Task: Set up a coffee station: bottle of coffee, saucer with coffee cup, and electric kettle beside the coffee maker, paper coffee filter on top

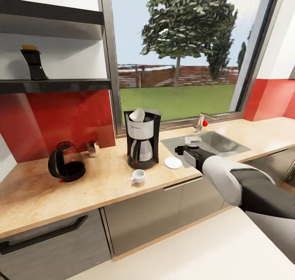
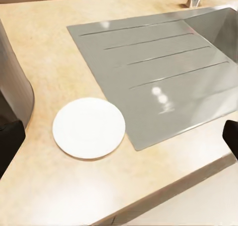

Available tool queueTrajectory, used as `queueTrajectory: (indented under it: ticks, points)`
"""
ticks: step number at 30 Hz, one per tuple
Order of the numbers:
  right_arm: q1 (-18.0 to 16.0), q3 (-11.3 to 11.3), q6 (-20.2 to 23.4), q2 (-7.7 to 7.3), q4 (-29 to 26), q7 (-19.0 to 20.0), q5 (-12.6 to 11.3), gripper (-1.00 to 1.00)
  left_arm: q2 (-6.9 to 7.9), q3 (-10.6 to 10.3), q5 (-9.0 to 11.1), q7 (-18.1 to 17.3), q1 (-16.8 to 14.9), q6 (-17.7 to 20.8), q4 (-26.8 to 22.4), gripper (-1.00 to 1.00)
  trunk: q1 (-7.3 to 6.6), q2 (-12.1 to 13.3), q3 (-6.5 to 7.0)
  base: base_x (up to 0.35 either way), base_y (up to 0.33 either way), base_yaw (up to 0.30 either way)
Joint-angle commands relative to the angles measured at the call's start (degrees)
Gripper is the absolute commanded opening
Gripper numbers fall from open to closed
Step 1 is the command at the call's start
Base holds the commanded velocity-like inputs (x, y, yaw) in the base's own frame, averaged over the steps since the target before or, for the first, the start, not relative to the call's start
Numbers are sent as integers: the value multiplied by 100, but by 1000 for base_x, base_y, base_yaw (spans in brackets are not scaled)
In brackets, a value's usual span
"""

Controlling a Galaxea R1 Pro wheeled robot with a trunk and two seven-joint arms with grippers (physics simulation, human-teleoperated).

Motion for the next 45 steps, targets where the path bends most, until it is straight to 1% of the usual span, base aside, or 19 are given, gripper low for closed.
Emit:
queueTrajectory:
  ticks: [1,5,11,17,19,23,29,31,36,37,40,41,42,43,44,45]
  points:
    - [38,8,-85,2,10,-20,13,100,-2,8,50,-1,-4,-23,-26,100,4,-14,-13,0,0,0]
    - [144,8,-294,2,10,-19,9,100,-3,1,50,-1,-4,-23,-114,100,4,-14,-13,0,0,0]
    - [168,8,-334,0,10,-14,8,100,-5,0,50,5,-7,-22,-139,100,4,-14,-13,0,0,0]
    - [172,8,-338,-59,10,-10,13,100,-12,1,50,7,-12,-23,-206,100,4,-14,-13,0,0,0]
    - [174,8,-338,-66,10,-8,8,100,-24,0,55,7,-12,-60,-212,100,4,-14,-13,0,0,0]
    - [174,8,-338,-68,10,-14,1,100,-44,0,58,7,-12,-399,-213,100,4,-14,-13,0,0,0]
    - [173,4,-338,-96,10,-33,-16,100,-47,-1,58,7,-12,-489,-214,100,4,-14,-13,-144,-99,0]
    - [174,2,-338,-175,10,-38,-19,100,-47,-1,59,7,-12,-493,-214,100,4,-14,-13,-224,-159,0]
    - [176,1,-338,-770,21,-43,-39,100,-46,-1,59,7,-12,-497,-214,100,4,-14,-13,-76,-48,0]
    - [181,0,-338,-835,23,-43,-41,100,-44,-1,59,7,-12,-497,-214,100,4,-14,-13,-15,-9,0]
    - [306,2,-331,-1229,26,-39,-46,100,-41,-1,59,7,-12,-497,-214,100,4,-14,-13,-8,-5,0]
    - [360,2,-331,-1324,26,-34,-47,100,-40,-1,59,7,-12,-497,-214,100,4,-14,-13,-3,-2,0]
    - [406,1,-330,-1392,28,-34,-47,100,-40,-1,59,7,-12,-497,-217,100,4,-14,-13,-2,-1,0]
    - [433,1,-330,-1423,30,-34,-48,100,-39,-1,57,7,-12,-497,-218,100,4,-14,-13,-2,-1,0]
    - [517,0,-325,-1481,32,-28,-48,100,-39,-1,54,6,-12,-497,-219,100,4,-14,-13,-1,-1,0]
    - [690,-1,-318,-1559,34,-15,-48,100,-39,-1,52,5,-12,-497,-221,100,4,-14,-13,0,0,0]
